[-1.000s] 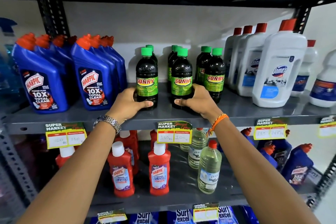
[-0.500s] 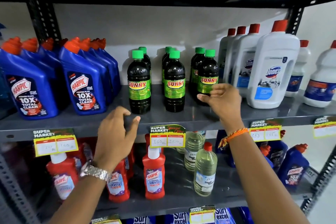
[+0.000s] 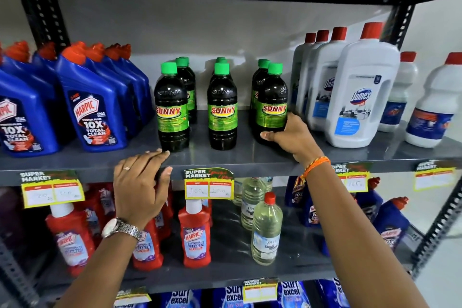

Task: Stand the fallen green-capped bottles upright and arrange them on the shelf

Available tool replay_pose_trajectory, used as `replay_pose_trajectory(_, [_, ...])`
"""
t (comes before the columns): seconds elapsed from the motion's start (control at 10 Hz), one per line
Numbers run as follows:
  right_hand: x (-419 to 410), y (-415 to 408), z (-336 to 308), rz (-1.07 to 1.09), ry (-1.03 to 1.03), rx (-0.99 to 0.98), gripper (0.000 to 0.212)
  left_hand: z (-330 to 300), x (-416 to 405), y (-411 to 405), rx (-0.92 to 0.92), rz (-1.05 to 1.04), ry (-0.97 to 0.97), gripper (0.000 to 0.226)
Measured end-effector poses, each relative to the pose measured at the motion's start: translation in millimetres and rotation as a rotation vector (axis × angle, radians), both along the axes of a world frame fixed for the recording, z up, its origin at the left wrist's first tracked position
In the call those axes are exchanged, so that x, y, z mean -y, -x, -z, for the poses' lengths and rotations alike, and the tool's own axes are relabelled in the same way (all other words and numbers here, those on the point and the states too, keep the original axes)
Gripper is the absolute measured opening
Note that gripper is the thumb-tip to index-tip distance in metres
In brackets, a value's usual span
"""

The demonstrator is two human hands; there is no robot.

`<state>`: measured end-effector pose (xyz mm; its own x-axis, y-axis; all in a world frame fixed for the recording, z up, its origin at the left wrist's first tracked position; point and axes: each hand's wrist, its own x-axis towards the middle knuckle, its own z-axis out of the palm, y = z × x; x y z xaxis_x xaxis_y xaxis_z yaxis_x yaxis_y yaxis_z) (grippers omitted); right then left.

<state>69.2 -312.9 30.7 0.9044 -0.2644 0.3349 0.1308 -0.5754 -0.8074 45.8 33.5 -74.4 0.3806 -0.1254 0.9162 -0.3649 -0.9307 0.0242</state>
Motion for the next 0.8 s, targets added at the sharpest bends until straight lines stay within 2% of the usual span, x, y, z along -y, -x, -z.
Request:
replay_pose_trajectory(0.2, [3.0,20.6,4.9,-0.012,0.135,0.038,0.065,-2.1,3.3,5.8,-0.003,0.029,0.030,0.041])
replay_pose_trajectory(0.5, [3.0,20.6,7.4,-0.029,0.134,0.064,0.063,-8.4,6.7,13.9,-0.043,0.019,0.072,0.045])
replay_pose_trajectory(0.8, [1.7,22.4,3.3,-0.042,0.085,-0.011,0.065,-16.0,2.0,22.6,-0.177,0.055,0.036,0.046])
